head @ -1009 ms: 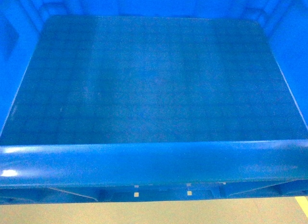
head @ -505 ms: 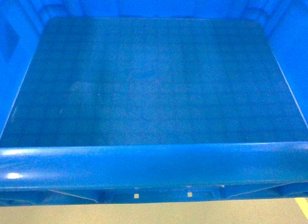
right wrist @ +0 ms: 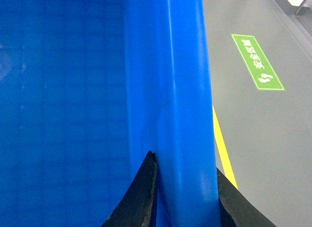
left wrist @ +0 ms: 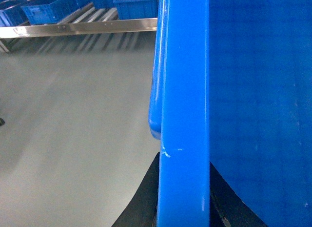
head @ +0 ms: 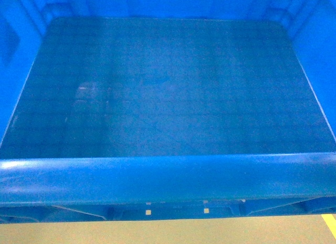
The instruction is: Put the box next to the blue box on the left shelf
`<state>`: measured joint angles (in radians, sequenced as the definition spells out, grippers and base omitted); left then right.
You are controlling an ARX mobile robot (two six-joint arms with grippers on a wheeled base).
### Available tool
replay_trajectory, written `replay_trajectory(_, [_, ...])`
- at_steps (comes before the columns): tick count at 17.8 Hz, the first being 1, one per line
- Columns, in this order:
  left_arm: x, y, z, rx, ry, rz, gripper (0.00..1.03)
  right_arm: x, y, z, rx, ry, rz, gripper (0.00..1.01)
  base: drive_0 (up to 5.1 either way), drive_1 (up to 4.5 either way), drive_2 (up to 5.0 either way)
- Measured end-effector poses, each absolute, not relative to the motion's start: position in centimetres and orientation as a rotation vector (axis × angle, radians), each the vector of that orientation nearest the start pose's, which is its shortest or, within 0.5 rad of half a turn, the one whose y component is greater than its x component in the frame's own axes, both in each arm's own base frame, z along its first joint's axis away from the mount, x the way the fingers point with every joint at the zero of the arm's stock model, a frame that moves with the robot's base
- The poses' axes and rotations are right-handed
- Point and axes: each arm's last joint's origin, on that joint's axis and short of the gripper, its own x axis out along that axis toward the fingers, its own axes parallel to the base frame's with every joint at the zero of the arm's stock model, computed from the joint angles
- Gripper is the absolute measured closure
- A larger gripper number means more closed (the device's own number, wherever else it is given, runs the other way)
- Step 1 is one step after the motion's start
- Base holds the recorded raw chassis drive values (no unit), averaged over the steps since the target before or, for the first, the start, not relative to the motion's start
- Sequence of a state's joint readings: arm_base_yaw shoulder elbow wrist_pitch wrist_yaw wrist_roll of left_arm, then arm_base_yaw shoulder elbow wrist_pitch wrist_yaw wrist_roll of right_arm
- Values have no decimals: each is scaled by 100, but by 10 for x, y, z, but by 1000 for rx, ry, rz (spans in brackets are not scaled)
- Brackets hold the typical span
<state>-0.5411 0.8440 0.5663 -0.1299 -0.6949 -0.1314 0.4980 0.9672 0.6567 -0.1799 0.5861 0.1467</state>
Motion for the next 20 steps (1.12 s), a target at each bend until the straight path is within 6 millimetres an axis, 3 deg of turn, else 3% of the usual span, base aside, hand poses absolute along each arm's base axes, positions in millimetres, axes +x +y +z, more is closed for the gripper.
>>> replay_trajectory(20, [163,-76,256,107,322,173,92,186,83,260,-110,414,-118,84,-4,415,-422])
